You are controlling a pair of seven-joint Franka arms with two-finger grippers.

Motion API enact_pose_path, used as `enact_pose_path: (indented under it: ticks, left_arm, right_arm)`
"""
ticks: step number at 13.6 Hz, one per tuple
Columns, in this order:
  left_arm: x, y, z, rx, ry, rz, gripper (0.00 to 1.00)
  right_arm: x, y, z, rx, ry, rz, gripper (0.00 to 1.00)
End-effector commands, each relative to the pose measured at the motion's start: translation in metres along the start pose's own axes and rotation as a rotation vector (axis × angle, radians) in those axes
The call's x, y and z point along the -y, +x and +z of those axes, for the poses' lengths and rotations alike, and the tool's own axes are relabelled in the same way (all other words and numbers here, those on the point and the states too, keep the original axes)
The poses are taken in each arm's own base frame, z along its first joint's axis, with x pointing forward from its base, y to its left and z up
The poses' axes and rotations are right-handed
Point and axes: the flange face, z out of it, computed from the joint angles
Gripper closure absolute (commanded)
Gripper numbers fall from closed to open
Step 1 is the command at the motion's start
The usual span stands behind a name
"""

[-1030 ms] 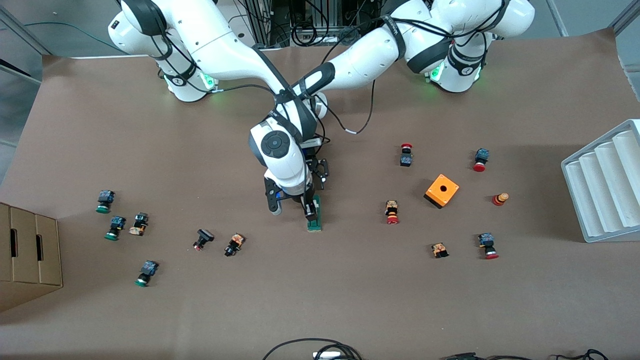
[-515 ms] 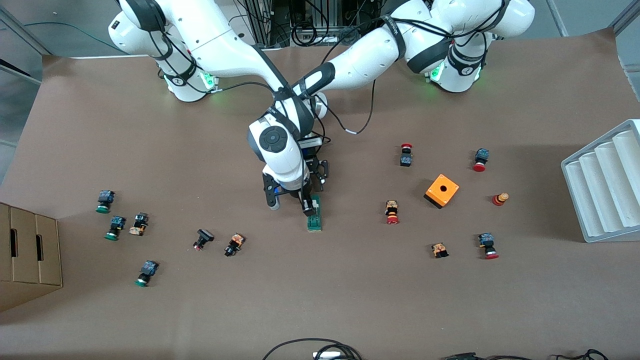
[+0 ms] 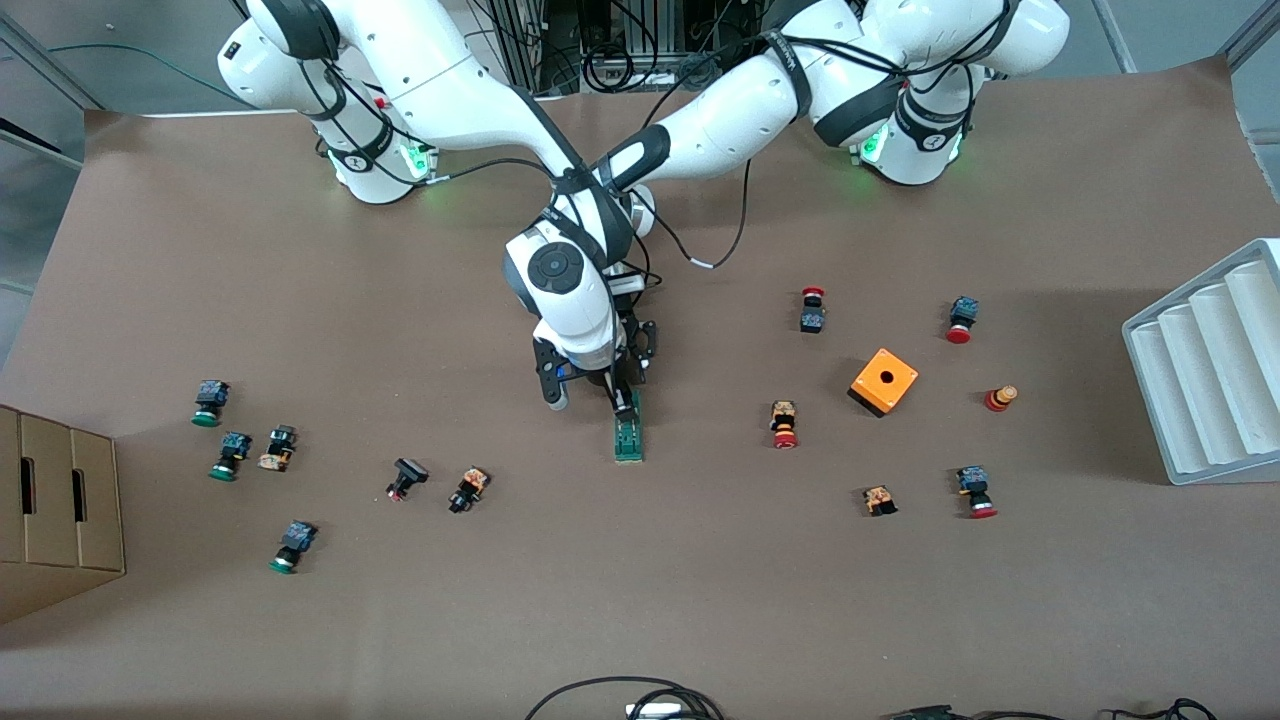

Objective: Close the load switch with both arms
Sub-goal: 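Push the white lever across with the right gripper, left gripper holding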

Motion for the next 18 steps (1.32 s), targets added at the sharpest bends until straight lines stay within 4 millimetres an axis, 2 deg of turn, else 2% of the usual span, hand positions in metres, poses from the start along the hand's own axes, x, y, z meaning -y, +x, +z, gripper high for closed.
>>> enact_pose_path:
  ticks: [1,3,9,10,18]
  left_arm:
    - [0.004,0.000,0.001,0.001,0.015,-0.002,0.46]
    - [0.004,-0.001,0.001,0.001,0.015,-0.001,0.46]
    - [0.004,-0.002,0.000,0.002,0.013,0.001,0.47]
    - [0.005,-0.002,0.001,0.002,0.015,0.001,0.47]
    - [0.005,-0.002,0.001,0.002,0.011,0.005,0.47]
  right_arm:
    - [-0.008,-0.002,0.001,0.016,0.015,0.019,0.41]
    - [-0.008,-0.002,0.004,0.015,0.023,0.018,0.47]
    - [-0.007,0.003,0.011,0.005,0.021,0.009,0.52]
    - [-0.006,0.004,0.011,0.005,0.021,0.006,0.58]
    - [-0.001,0.007,0.009,0.003,0.029,-0.027,0.69]
